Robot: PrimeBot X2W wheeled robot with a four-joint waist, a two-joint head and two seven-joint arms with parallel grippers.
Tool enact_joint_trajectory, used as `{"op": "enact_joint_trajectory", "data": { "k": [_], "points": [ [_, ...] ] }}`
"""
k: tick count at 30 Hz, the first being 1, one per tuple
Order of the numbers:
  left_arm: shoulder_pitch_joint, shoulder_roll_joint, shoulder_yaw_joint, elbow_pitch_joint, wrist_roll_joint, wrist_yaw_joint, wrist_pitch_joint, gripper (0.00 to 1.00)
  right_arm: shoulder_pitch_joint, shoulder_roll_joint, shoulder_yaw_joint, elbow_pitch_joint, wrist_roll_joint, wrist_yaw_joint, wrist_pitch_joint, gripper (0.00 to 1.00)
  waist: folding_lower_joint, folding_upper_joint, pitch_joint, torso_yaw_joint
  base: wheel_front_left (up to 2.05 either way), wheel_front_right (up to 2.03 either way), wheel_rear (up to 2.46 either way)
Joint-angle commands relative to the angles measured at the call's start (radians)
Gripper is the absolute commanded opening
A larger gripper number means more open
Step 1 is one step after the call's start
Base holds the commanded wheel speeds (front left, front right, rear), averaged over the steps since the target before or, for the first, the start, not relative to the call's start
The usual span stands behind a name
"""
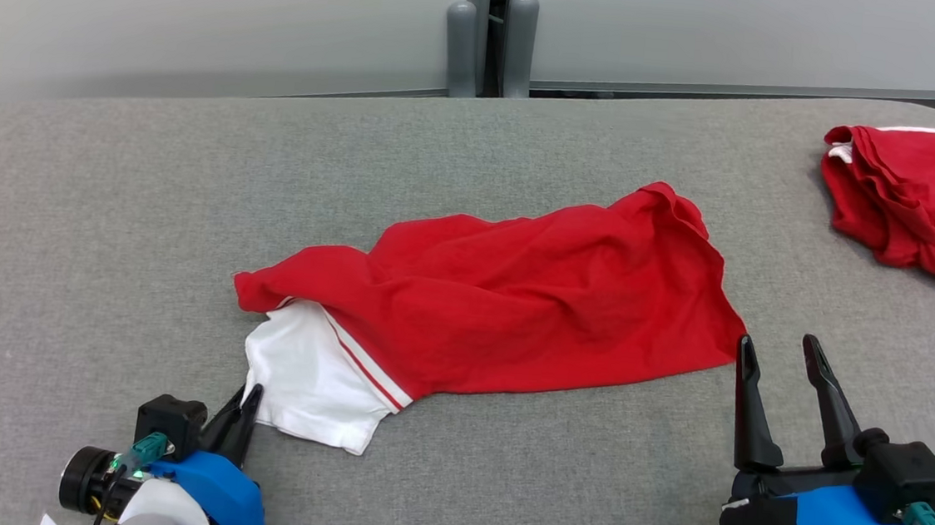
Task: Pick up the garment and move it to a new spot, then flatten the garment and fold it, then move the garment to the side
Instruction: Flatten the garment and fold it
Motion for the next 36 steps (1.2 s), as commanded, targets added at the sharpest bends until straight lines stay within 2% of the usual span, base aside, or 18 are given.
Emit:
{"op": "enact_joint_trajectory", "data": {
  "k": [1,8,18,26,27,28,29,36],
  "points": [
    [0.005,0.008,-0.002,0.003,-0.004,-0.002,0.006,0.0,-0.005,0.003,-0.004,0.001,0.004,0.0,-0.005,1.0,0.0,0.0,-0.004,0.007,0.0,0.0,0.0],
    [0.064,0.012,0.03,-0.122,-0.03,0.008,0.004,0.0,0.023,0.001,-0.011,0.01,0.007,0.0,-0.005,1.0,0.0,0.0,-0.03,0.065,0.0,0.0,0.0],
    [0.268,0.024,0.095,-0.32,-0.071,0.074,0.006,0.0,0.046,0.003,-0.017,0.022,0.007,0.0,-0.005,1.0,0.0,0.0,-0.06,0.133,0.0,0.0,0.0],
    [0.411,0.045,0.121,-0.467,-0.102,0.118,0.073,0.0,0.052,-0.001,-0.023,0.029,0.01,0.0,-0.005,1.0,0.0,0.0,-0.067,0.153,0.0,0.0,0.0],
    [0.415,0.043,0.121,-0.482,-0.106,0.12,0.075,0.07,0.052,-0.002,-0.022,0.031,0.011,0.0,-0.005,1.0,0.0,0.0,-0.068,0.153,0.0,0.0,0.0],
    [0.418,0.04,0.122,-0.493,-0.107,0.123,0.071,0.93,0.051,-0.004,-0.021,0.032,0.011,0.0,-0.005,1.0,0.0,0.0,-0.068,0.154,0.0,0.0,0.0],
    [0.422,0.037,0.12,-0.5,-0.104,0.127,0.07,1.0,0.05,-0.005,-0.019,0.034,0.012,0.0,-0.005,1.0,0.0,0.0,-0.068,0.153,0.0,0.0,0.0],
    [0.394,0.025,0.125,-0.574,-0.072,0.139,0.008,1.0,0.044,-0.014,-0.014,0.042,0.016,0.0,-0.005,1.0,0.0,0.0,-0.069,0.143,0.0,0.0,0.0]
  ]
}}
